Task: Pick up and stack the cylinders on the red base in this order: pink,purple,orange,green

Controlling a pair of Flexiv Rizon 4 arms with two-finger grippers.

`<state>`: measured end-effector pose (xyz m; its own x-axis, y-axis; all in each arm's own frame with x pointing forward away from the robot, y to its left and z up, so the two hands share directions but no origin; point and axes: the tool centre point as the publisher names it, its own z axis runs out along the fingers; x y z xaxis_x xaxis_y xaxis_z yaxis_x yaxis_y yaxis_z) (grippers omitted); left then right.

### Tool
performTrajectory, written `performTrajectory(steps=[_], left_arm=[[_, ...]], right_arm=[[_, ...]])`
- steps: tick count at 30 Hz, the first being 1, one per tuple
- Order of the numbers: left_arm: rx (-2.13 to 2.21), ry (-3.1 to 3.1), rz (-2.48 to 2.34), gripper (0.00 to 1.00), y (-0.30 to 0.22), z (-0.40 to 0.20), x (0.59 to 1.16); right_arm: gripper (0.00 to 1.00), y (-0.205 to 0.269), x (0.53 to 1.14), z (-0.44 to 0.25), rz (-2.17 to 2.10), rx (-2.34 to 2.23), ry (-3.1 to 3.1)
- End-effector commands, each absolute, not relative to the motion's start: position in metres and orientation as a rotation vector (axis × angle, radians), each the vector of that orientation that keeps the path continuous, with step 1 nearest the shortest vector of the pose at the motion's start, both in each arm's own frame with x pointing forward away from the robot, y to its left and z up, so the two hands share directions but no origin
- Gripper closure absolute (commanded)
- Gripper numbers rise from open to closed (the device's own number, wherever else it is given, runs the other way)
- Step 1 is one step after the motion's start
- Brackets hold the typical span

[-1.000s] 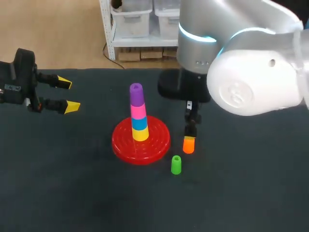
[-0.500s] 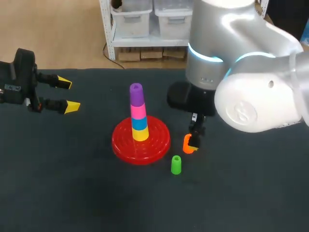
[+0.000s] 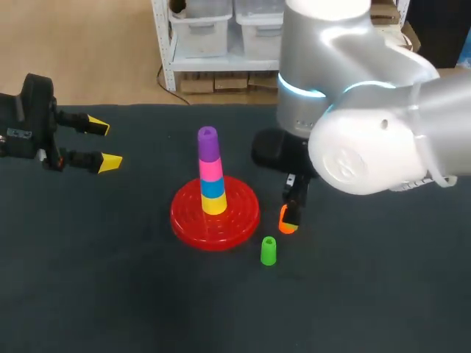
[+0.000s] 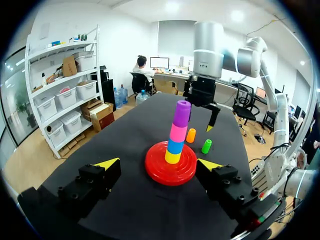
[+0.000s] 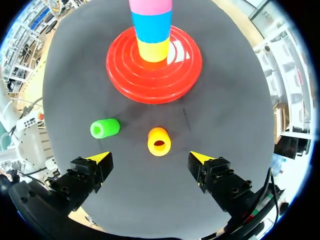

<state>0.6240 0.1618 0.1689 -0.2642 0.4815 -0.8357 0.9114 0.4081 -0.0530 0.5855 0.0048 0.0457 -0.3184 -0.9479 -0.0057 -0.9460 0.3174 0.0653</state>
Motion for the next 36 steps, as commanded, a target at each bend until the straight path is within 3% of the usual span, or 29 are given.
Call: performTrajectory(steps=[1, 10, 11, 15, 24, 26, 28, 30, 31, 32, 36], left_arm=[[1.192, 1.891, -0.710, 0.00, 0.163, 0.167, 0.626], [1.192, 1.891, -0.710, 0.00, 0.163, 0.167, 0.626], [1.192, 1.891, -0.710, 0.00, 0.163, 0.167, 0.626], [1.192, 1.891, -0.710, 0.00, 0.163, 0.167, 0.626], [1.192, 1.891, -0.710, 0.00, 0.163, 0.167, 0.626], [1.192, 1.891, -0.710, 0.00, 0.163, 0.167, 0.626], [1.192, 1.891, -0.710, 0.00, 0.163, 0.167, 0.626], [1.192, 1.891, -0.710, 0.00, 0.163, 0.167, 0.626], [1.192, 1.891, -0.710, 0.00, 0.163, 0.167, 0.626], [1.192, 1.891, -0.710, 0.00, 0.163, 0.167, 0.626], [1.192, 1.891, -0.710, 0.00, 0.163, 0.167, 0.626]], right_arm=[[0.00, 0.006, 0.590, 0.040, -0.099, 1.804, -2.514], [0.00, 0.010, 0.594, 0.036, -0.084, 1.788, -2.495], [0.07, 0.010, 0.595, 0.036, -0.083, 1.788, -2.493], [0.18, 0.012, 0.596, 0.034, -0.072, 1.787, -2.482], [0.20, 0.016, 0.597, 0.028, -0.083, 1.773, -2.485], [0.29, 0.017, 0.597, 0.027, -0.084, 1.770, -2.488], [0.51, 0.018, 0.596, 0.027, -0.087, 1.768, -2.490], [0.61, 0.018, 0.596, 0.026, -0.089, 1.767, -2.493], [0.73, 0.018, 0.596, 0.026, -0.089, 1.764, -2.497], [1.00, 0.019, 0.596, 0.026, -0.086, 1.757, -2.507], [1.00, 0.018, 0.596, 0.039, -0.057, 1.752, -2.542]])
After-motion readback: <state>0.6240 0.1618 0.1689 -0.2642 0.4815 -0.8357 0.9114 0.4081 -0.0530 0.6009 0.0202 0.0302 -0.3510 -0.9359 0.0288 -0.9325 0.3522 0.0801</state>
